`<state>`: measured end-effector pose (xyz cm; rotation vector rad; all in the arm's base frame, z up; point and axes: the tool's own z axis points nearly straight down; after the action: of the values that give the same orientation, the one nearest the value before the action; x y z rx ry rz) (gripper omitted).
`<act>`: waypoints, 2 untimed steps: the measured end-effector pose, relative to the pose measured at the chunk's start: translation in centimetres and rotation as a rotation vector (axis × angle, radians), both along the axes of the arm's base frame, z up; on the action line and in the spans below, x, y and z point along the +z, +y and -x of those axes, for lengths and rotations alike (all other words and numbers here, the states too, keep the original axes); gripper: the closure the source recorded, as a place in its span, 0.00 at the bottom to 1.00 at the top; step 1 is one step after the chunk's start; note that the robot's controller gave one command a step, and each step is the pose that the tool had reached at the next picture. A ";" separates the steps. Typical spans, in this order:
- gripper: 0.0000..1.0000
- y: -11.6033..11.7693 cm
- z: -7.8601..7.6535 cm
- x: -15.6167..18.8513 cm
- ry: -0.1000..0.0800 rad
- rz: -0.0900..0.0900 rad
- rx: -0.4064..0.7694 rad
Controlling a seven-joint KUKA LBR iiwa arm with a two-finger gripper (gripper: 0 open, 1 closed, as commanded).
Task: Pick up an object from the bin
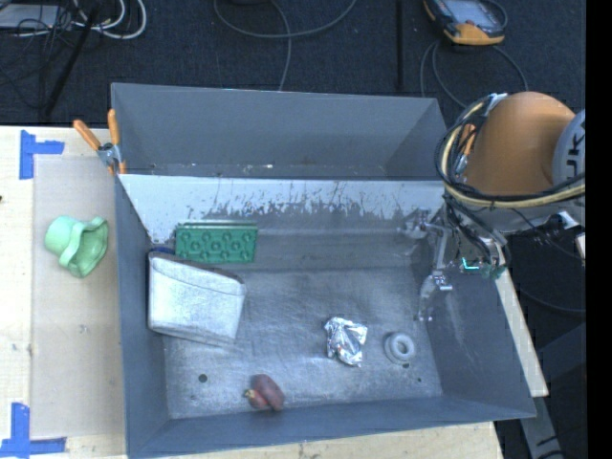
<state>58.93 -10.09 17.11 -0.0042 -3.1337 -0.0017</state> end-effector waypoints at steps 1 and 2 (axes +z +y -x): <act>0.00 0.4 7.2 -10.2 -0.011 0.000 0.116; 1.00 0.4 6.9 -9.7 -0.013 0.002 0.121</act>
Offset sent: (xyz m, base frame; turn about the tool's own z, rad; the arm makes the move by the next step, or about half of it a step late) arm -0.0723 0.0035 -0.1011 -0.1177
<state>52.00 -9.69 7.37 0.1853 -3.1413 0.0024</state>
